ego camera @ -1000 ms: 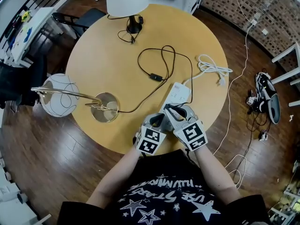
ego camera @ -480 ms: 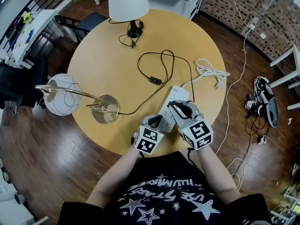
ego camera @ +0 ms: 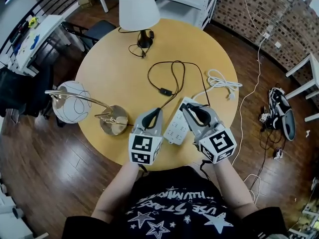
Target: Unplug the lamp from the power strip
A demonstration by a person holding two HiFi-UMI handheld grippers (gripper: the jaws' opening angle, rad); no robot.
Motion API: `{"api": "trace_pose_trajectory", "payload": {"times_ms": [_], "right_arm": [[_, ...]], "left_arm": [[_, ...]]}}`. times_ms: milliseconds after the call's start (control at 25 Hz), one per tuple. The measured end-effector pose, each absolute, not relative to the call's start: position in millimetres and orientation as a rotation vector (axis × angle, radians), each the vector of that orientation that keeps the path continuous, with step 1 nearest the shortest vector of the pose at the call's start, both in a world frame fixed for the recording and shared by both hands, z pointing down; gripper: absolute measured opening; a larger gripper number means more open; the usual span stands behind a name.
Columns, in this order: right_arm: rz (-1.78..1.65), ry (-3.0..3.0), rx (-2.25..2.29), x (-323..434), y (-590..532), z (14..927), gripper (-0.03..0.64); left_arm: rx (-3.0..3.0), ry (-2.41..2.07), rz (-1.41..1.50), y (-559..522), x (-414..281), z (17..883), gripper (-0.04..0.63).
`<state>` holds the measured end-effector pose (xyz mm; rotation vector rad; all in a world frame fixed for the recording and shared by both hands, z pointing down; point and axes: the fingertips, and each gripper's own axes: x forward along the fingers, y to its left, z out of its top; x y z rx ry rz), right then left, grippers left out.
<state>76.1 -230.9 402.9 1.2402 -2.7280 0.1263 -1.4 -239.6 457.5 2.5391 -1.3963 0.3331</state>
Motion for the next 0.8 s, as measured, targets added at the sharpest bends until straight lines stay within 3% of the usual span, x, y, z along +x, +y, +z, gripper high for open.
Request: {"api": "trace_pose_trajectory", "payload": {"times_ms": [280,800], "right_arm": [[0.004,-2.815,1.265,70,-225,355,0.061],[-0.001,-2.785,1.264,67,-220,366,0.060]], "left_arm": [[2.687,-1.523,0.081,-233,-3,381,0.005],[2.669,-1.532,0.106,-225,-2,388,0.005]]}}
